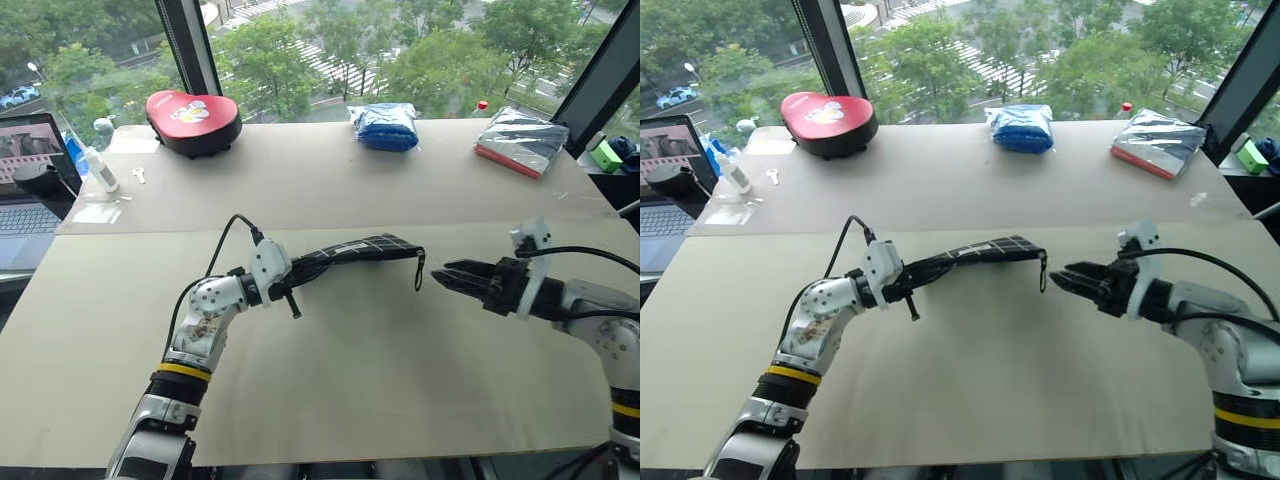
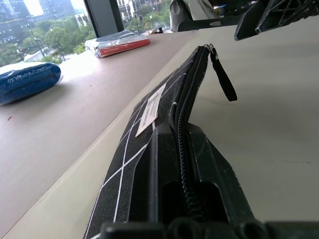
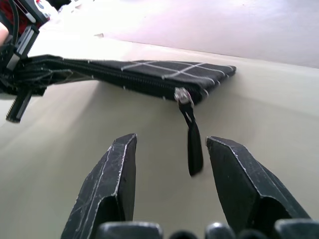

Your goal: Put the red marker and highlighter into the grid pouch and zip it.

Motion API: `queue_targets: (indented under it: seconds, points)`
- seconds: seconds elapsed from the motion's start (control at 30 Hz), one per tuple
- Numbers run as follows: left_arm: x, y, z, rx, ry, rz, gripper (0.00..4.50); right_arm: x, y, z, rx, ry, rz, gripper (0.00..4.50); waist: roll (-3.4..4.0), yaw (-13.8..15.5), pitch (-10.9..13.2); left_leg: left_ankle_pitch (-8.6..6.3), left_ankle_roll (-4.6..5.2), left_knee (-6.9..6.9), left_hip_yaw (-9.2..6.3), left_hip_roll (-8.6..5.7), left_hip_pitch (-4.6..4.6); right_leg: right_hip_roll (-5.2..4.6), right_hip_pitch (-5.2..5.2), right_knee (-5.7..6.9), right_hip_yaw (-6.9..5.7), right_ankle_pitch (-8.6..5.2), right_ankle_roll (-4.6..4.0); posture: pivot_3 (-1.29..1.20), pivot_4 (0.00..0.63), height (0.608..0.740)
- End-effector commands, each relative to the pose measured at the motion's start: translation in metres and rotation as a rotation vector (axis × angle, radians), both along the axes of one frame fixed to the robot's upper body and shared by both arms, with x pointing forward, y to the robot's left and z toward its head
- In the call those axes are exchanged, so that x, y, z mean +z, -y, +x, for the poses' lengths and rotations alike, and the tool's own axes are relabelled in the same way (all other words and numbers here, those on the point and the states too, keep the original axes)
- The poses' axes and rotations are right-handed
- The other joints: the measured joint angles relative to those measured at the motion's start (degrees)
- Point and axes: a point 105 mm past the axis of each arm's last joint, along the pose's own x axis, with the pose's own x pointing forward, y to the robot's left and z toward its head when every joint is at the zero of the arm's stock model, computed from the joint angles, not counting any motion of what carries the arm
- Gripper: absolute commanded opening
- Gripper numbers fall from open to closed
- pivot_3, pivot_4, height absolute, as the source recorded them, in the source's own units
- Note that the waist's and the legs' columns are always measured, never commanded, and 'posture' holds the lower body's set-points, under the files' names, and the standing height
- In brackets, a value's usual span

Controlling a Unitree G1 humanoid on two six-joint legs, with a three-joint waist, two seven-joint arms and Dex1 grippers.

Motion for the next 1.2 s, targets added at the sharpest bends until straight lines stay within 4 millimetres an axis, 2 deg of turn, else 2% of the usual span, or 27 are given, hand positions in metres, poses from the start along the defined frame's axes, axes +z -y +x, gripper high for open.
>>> queue_targets:
  seconds: [0.03, 0.1, 0.17, 0.27, 0.3, 0.4, 0.5, 0.63, 0.7, 0.83, 0.97, 1.07, 1.2]
  points:
    - [0.003, 0.002, -0.005, -0.051, 0.063, 0.042, 0.0, 0.014, 0.013, -0.017, 0.029, 0.084, -0.062, 2.49, 0.0, -0.1, 0.0, 0.0, 0.0, 0.0, 0.0, 0.02, 0.02, 0.01, 0.02, 0.0, -0.01, 0.0, 0.0, 0.0, 0.15, 0.74]
    - [0.0, 0.003, -0.01, -0.083, 0.075, 0.059, 0.0, 0.011, 0.02, -0.024, 0.017, 0.072, -0.083, 2.49, 0.01, -0.2, 0.0, 0.0, 0.0, -0.01, 0.03, 0.02, 0.04, 0.0, 0.02, 0.01, 0.03, 0.0, 0.0, 0.0, 0.15, 0.74]
    - [-0.003, 0.004, -0.018, -0.142, 0.057, 0.06, 0.74, 0.008, 0.026, -0.027, -0.002, 0.071, -0.107, 2.55, 0.0, -0.3, 0.0, -0.01, 0.02, -0.01, 0.05, 0.04, 0.04, 0.01, 0.04, 0.0, 0.03, 0.0, 0.0, 0.0, 0.15, 0.74]
    - [-0.009, 0.004, -0.031, -0.24, 0.032, 0.091, 1.48, 0.006, 0.029, -0.025, -0.023, 0.075, -0.12, 2.55, 0.01, -0.51, 0.0, -0.05, 0.08, 0.0, 0.06, 0.04, 0.06, 0.0, 0.06, 0.01, 0.03, 0.0, 0.0, 0.0, 0.15, 0.74]
    - [-0.01, 0.002, -0.033, -0.253, 0.028, 0.096, 2.0, 0.006, 0.028, -0.024, -0.024, 0.08, -0.119, 2.55, 0.01, -0.57, 0.0, -0.05, 0.08, 0.0, 0.06, 0.04, 0.07, 0.01, 0.06, 0.02, 0.04, 0.0, 0.0, 0.0, 0.15, 0.74]
    - [-0.007, -0.004, -0.029, -0.217, 0.058, 0.106, 2.98, 0.005, 0.025, -0.022, -0.023, 0.078, -0.122, 2.55, 0.0, -0.49, 0.0, -0.04, 0.07, 0.0, 0.06, 0.06, 0.08, 0.02, 0.05, 0.04, 0.03, 0.0, 0.0, 0.0, 0.15, 0.74]
    - [0.0, -0.01, -0.026, -0.193, -0.01, 0.046, 3.97, 0.003, 0.027, -0.02, -0.028, 0.07, -0.137, 2.55, 0.0, -0.33, 0.0, -0.04, 0.07, 0.02, 0.05, 0.06, 0.09, 0.0, 0.1, 0.02, 0.03, 0.0, 0.0, 0.0, 0.15, 0.74]
    - [0.04, -0.021, -0.03, -0.162, -0.22, -0.185, 3.97, 0.006, 0.031, -0.013, -0.038, 0.079, -0.146, 2.55, -0.01, -0.51, 0.01, -0.05, 0.08, 0.03, 0.05, 0.06, 0.04, 0.0, 0.06, 0.02, 0.03, -0.01, 0.01, 0.0, 0.15, 0.74]
    - [0.048, -0.035, -0.03, -0.11, -0.312, -0.221, 3.97, 0.008, 0.032, -0.009, -0.038, 0.087, -0.145, 2.55, -0.01, -0.58, 0.01, -0.04, 0.08, 0.03, 0.06, 0.06, 0.06, 0.0, 0.04, 0.06, 0.04, -0.02, 0.02, 0.0, 0.15, 0.74]
    - [0.031, -0.083, -0.018, 0.207, -0.392, -0.144, 3.97, 0.007, 0.03, -0.002, -0.025, 0.095, -0.131, 2.55, 0.01, -1.17, -0.01, -0.02, 0.0, -0.1, 0.05, 0.17, 0.24, 0.12, 0.06, 0.12, 0.05, -0.02, 0.02, 0.0, 0.15, 0.74]
    - [0.015, -0.12, -0.031, 0.361, -0.495, -0.135, 3.97, 0.007, 0.035, 0.007, -0.042, 0.098, -0.108, 2.55, 0.03, -0.94, 0.01, 0.0, -0.07, -0.13, 0.06, 0.21, 0.24, 0.18, 0.05, 0.11, 0.06, -0.02, 0.01, 0.0, 0.15, 0.74]
    - [0.014, -0.138, -0.042, 0.447, -0.501, -0.19, 3.97, 0.011, 0.04, 0.018, -0.066, 0.116, -0.083, 2.55, 0.04, -0.77, 0.03, -0.02, -0.05, -0.11, 0.08, 0.21, 0.24, 0.17, 0.09, 0.05, 0.09, -0.02, 0.0, 0.0, 0.15, 0.74]
    - [0.011, -0.144, -0.051, 0.498, -0.507, -0.231, 3.97, 0.009, 0.038, 0.032, -0.064, 0.12, -0.074, 2.55, 0.04, -0.23, 0.03, -0.03, -0.06, -0.1, 0.07, 0.22, 0.28, 0.15, 0.16, 0.0, 0.07, -0.01, -0.02, 0.0, 0.15, 0.74]
